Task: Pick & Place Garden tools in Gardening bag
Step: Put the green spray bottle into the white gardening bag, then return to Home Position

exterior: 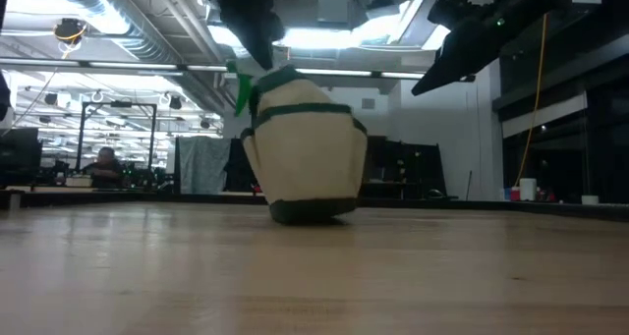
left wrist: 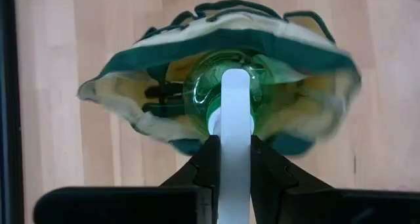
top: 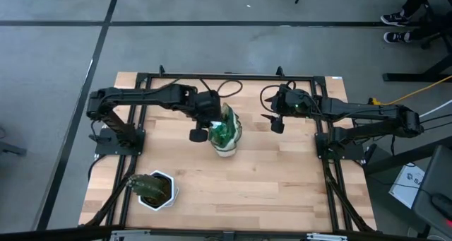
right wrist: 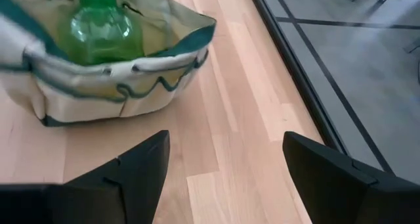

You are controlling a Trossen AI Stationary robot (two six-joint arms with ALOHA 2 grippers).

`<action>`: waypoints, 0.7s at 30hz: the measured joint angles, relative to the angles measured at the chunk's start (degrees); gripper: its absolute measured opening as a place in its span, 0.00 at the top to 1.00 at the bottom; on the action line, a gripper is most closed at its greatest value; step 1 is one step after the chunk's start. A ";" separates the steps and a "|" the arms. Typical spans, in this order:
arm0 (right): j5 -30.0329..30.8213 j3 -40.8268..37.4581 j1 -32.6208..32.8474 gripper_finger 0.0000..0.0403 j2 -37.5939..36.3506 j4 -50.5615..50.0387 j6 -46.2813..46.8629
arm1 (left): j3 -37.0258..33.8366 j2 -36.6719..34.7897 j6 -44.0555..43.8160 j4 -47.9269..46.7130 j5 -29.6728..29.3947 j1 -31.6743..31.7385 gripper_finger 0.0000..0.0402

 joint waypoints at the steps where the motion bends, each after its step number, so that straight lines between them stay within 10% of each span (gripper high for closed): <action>1: 0.00 0.00 0.00 0.26 0.00 0.00 0.00 | 0.05 0.70 0.43 -0.01 -0.10 0.00 0.89; 12: -0.02 0.00 0.00 0.26 0.00 -0.08 0.10 | 0.38 3.77 1.93 3.91 1.11 -0.52 0.87; 21: -0.20 0.02 0.15 0.26 0.00 -2.74 0.22 | 8.00 3.99 1.28 3.43 -3.56 -4.85 0.52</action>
